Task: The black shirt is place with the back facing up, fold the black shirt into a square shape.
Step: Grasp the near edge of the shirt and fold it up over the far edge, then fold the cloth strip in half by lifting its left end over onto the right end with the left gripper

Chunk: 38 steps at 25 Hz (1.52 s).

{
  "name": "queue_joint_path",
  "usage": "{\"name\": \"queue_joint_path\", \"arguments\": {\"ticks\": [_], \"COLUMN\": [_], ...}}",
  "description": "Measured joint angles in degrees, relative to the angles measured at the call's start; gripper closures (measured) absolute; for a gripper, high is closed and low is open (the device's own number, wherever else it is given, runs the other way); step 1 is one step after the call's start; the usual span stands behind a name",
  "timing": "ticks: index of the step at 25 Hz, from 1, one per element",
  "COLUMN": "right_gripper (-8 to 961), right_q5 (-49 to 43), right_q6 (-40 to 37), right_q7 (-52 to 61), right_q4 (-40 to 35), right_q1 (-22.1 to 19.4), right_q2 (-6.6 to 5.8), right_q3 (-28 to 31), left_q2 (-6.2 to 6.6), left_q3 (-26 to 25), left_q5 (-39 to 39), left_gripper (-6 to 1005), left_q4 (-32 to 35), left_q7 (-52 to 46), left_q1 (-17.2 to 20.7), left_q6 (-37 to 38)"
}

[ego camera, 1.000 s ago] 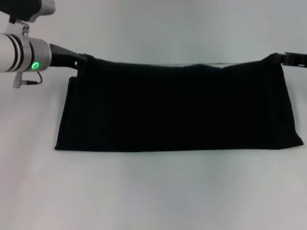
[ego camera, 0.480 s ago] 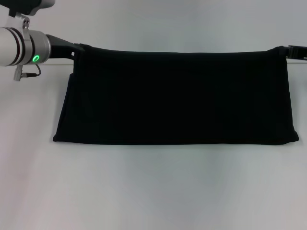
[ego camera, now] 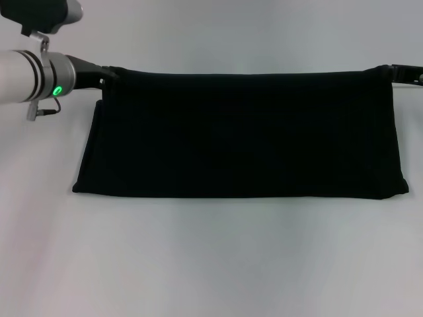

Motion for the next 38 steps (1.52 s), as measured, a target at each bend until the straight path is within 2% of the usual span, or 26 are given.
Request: {"name": "queue_joint_path", "arguments": {"ticks": [4,18,25,28,31,36,38], "right_gripper": [916,917,917,817,704,497,452], "right_q5": [0.0,0.0,-0.1,-0.2,0.0,-0.1,-0.1], "right_q6": [1.1,2.1,2.8,2.7,2.8,0.4,-3.7], "right_q7": [0.0,-0.1,0.7,0.7,0.9,2.7,3.7], "right_q4": [0.0,0.3,1.5,1.0,0.4,-0.4,-1.6], "right_q1": [0.1,1.5,1.6,1.3,0.9,0.4,-0.5], "right_q2": [0.29,0.36,0.62,0.92,0.8,0.16,-0.37], "right_q3": [-0.6,-1.9,-1.9,-1.9,-1.8,-1.8,-1.7], "left_q2": [-0.5,-0.75,-2.33,-2.78,-2.65,-2.59,-2.26], "left_q3": [0.0,-0.1,-0.1,-0.1,-0.3,-0.7,-0.7], "left_q5": [0.0,0.0,0.0,0.4,0.4,0.2,0.4], "left_gripper": [999,939,905,890,875,641,481], "left_q4": [-0.6,-0.7,-0.9,-1.4,-2.8,-2.3,-0.7], "left_q7": [0.4,0.5,0.2,0.0,0.0,-1.0,-2.9], "left_q1": [0.0,-0.1,0.3,0.5,0.5,1.1,1.8], "left_q6": [-1.3,-1.7,-4.5,-6.5,-7.7,-9.0,-6.1]}}
